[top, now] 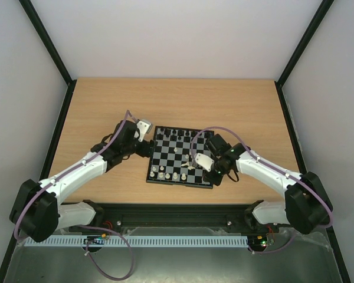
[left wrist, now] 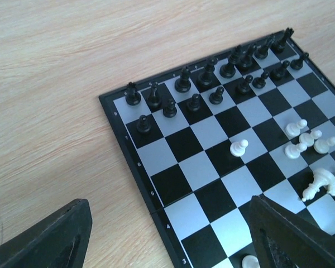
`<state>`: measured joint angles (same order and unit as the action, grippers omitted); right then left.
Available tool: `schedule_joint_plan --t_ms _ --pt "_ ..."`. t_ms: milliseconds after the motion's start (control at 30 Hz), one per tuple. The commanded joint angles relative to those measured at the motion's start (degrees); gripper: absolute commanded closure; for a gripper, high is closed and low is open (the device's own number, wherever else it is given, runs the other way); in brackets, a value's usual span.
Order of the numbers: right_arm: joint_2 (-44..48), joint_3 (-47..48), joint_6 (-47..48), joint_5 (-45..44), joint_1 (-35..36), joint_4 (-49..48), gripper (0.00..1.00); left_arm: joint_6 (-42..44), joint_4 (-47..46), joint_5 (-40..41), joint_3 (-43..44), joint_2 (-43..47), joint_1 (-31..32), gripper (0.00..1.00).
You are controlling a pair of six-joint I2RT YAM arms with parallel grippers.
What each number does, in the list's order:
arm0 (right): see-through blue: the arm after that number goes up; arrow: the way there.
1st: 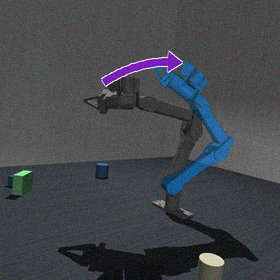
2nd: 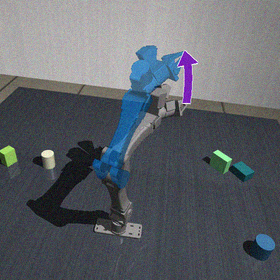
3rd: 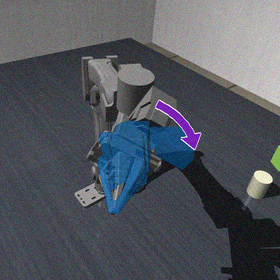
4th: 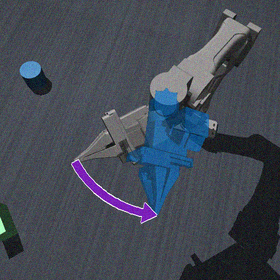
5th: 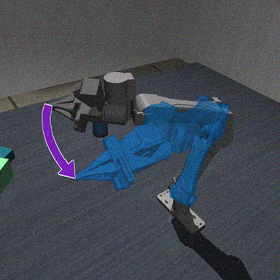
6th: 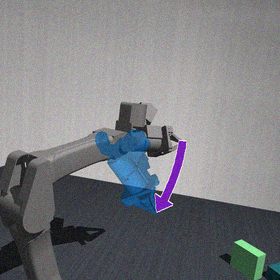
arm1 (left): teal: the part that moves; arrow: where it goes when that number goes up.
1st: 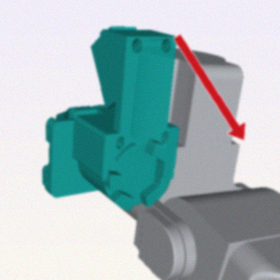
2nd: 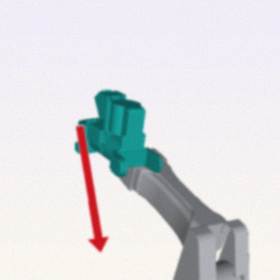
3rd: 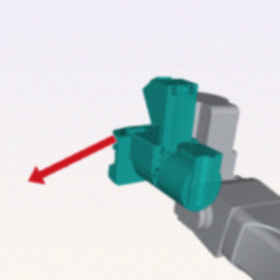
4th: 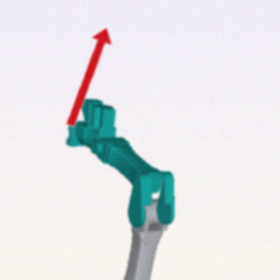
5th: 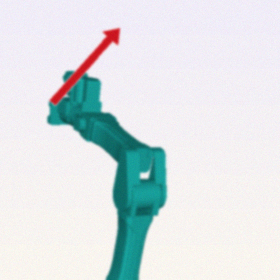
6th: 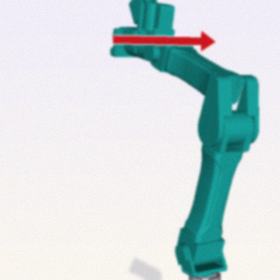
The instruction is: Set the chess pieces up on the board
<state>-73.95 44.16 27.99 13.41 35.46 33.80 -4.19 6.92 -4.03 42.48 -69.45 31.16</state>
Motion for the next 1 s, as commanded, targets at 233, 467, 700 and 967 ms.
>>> schedule_joint_plan --t_ms 233,467,700,967 --pt "-2.1 -1.6 1.8 -5.5 2.2 1.3 0.95 1.7 2.9 -2.7 3.0 -1.8 -1.1 0.22" --pt "-3.3 -2.4 1.5 -5.6 2.2 0.1 0.94 1.8 3.0 -2.8 3.0 -2.0 -1.0 0.23" --pt "-4.3 -2.9 0.8 -5.1 2.2 -1.0 0.91 1.8 3.0 -3.0 3.0 -2.1 -1.0 0.23" --pt "-2.7 -0.6 0.5 -5.0 2.2 1.3 0.76 1.7 3.0 -3.4 3.1 -2.1 -1.0 0.23"
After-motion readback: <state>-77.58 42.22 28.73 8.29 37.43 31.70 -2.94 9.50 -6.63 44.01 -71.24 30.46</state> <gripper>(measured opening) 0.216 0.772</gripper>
